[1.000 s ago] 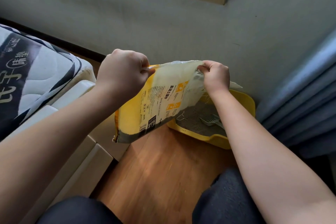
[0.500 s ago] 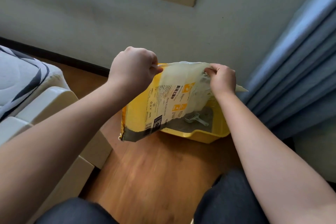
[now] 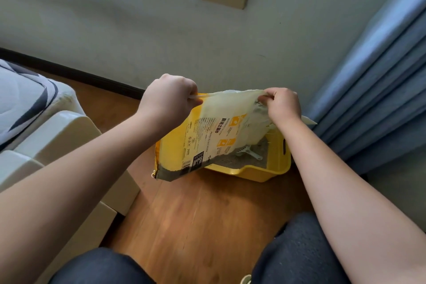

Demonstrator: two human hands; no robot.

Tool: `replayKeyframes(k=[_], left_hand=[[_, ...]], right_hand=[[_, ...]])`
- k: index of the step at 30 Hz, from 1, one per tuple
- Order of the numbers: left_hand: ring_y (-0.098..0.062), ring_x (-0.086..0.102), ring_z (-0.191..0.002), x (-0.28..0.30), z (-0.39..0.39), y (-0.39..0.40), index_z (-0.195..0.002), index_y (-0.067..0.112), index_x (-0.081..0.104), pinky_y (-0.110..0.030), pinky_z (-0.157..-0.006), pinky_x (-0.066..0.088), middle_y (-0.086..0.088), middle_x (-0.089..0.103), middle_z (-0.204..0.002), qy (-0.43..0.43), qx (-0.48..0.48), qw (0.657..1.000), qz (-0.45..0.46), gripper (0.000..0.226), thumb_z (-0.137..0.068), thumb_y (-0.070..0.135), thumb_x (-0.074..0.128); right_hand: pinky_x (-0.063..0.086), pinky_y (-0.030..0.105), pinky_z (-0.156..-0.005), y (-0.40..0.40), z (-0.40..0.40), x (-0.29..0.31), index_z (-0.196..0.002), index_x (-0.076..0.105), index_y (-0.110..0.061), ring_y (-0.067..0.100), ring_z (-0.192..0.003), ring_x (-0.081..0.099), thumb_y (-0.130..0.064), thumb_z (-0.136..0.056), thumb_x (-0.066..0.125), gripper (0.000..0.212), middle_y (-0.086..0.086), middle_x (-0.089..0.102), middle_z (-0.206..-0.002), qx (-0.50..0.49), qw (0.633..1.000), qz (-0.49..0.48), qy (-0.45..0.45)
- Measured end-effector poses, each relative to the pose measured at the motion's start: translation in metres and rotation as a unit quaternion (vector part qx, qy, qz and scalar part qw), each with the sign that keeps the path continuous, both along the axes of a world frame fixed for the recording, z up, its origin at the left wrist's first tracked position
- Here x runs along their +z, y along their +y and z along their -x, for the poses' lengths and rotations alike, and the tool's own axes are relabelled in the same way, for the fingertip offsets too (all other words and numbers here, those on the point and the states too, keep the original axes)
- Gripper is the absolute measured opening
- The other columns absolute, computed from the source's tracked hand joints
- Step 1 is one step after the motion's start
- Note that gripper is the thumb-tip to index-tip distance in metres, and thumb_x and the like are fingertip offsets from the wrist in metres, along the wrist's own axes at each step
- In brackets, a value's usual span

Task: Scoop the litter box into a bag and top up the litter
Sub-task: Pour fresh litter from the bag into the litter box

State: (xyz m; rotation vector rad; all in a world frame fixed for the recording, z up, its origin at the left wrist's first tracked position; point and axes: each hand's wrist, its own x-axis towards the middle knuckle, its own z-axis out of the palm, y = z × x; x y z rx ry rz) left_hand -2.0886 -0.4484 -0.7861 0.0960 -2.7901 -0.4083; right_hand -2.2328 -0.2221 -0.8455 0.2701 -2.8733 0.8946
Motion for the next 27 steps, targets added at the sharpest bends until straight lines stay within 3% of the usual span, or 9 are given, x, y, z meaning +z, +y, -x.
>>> replayKeyframes(k=[3,8,11,14,21,27], left_hand=[[-0.023,0.061,-0.069,-0.01,-0.004,-0.004,-0.091,0.014,0.07,-0.037,-0.064,0.056,-0.002,0.064,-0.076,-0.026,0.007,1.0,0.004,0.021,-0.093,0.034,0.063],[-0.018,0.062,-0.069,-0.026,-0.011,-0.016,-0.095,0.018,0.069,-0.031,-0.059,0.053,0.0,0.065,-0.079,-0.07,0.015,0.997,0.023,0.017,-0.092,0.034,0.064],[-0.018,0.064,-0.07,-0.039,-0.019,-0.02,-0.093,0.02,0.067,-0.037,-0.063,0.058,0.002,0.065,-0.078,-0.11,0.016,0.993,0.027,0.017,-0.091,0.036,0.064],[-0.016,0.063,-0.071,-0.05,-0.026,-0.025,-0.09,0.021,0.064,-0.034,-0.062,0.058,0.004,0.063,-0.078,-0.14,0.021,0.989,0.042,0.018,-0.091,0.039,0.063],[-0.011,0.05,-0.063,-0.076,-0.037,-0.028,-0.08,0.026,0.054,-0.022,-0.047,0.031,0.009,0.052,-0.071,-0.201,0.045,0.975,0.082,0.02,-0.094,0.04,0.056],[-0.014,0.06,-0.073,-0.094,-0.035,-0.032,-0.084,0.026,0.062,-0.025,-0.055,0.045,0.006,0.062,-0.084,-0.316,0.053,0.944,0.083,0.009,-0.088,0.028,0.054]], right_hand=[[0.043,0.028,-0.068,-0.004,0.0,-0.002,-0.085,0.074,-0.022,0.026,-0.084,0.056,-0.026,-0.091,0.063,0.013,0.004,0.067,-0.089,0.005,0.999,-0.024,-0.032],[0.04,0.025,-0.066,-0.018,0.001,-0.004,-0.072,0.068,-0.031,0.024,-0.083,0.059,-0.027,-0.088,0.065,0.018,-0.001,0.068,-0.085,0.012,0.997,-0.037,-0.062],[0.04,0.025,-0.067,-0.025,0.001,-0.004,-0.073,0.068,-0.032,0.023,-0.084,0.06,-0.026,-0.088,0.065,0.017,-0.005,0.066,-0.084,0.025,0.996,-0.046,-0.073],[0.039,0.025,-0.066,-0.03,-0.001,-0.004,-0.08,0.071,-0.033,0.021,-0.084,0.058,-0.027,-0.091,0.061,0.015,-0.008,0.065,-0.087,0.038,0.995,-0.072,-0.065],[0.036,0.026,-0.069,-0.04,-0.014,0.01,-0.09,0.073,-0.032,0.017,-0.082,0.048,-0.027,-0.094,0.055,0.019,-0.009,0.057,-0.085,0.094,0.987,-0.125,-0.037],[0.042,0.025,-0.064,-0.062,-0.036,0.007,-0.086,0.073,-0.029,0.018,-0.081,0.056,-0.022,-0.092,0.057,0.019,-0.007,0.067,-0.093,0.136,0.98,-0.145,-0.016]])
